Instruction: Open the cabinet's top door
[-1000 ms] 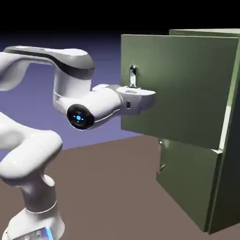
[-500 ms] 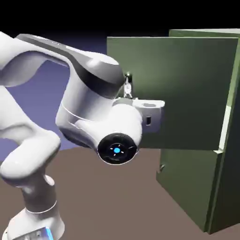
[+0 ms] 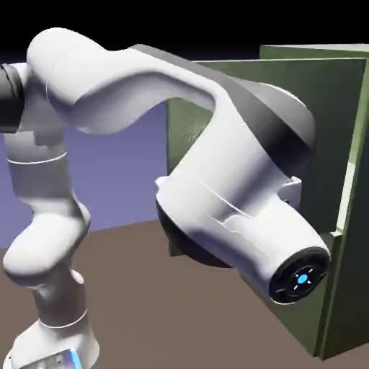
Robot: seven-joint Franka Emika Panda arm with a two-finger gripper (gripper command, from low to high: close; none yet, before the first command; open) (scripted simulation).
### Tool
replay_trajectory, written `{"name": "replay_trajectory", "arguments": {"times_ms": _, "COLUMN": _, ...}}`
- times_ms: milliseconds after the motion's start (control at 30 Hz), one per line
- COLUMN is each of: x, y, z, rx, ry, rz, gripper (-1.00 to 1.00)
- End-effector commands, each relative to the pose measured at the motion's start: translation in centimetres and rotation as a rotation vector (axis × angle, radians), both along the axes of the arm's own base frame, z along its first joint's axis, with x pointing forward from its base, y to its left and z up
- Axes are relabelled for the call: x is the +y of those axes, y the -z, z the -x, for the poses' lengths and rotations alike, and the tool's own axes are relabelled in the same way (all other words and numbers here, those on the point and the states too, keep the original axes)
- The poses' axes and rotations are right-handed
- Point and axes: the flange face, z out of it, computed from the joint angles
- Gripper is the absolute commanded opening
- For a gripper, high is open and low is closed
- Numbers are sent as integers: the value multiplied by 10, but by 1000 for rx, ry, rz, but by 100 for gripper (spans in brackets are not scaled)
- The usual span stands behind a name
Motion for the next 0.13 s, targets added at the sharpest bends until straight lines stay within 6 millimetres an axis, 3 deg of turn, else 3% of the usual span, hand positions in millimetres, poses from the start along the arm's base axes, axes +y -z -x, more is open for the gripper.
{"name": "replay_trajectory", "arguments": {"times_ms": 0, "x": -6, "y": 0, "z": -2, "rx": 0, "ry": -18, "rz": 0, "gripper": -100}}
{"name": "replay_trajectory", "arguments": {"times_ms": 67, "x": -13, "y": 0, "z": -5, "rx": 0, "ry": -42, "rz": 0, "gripper": -100}}
{"name": "replay_trajectory", "arguments": {"times_ms": 100, "x": -13, "y": 0, "z": -5, "rx": 0, "ry": -42, "rz": 0, "gripper": 100}}
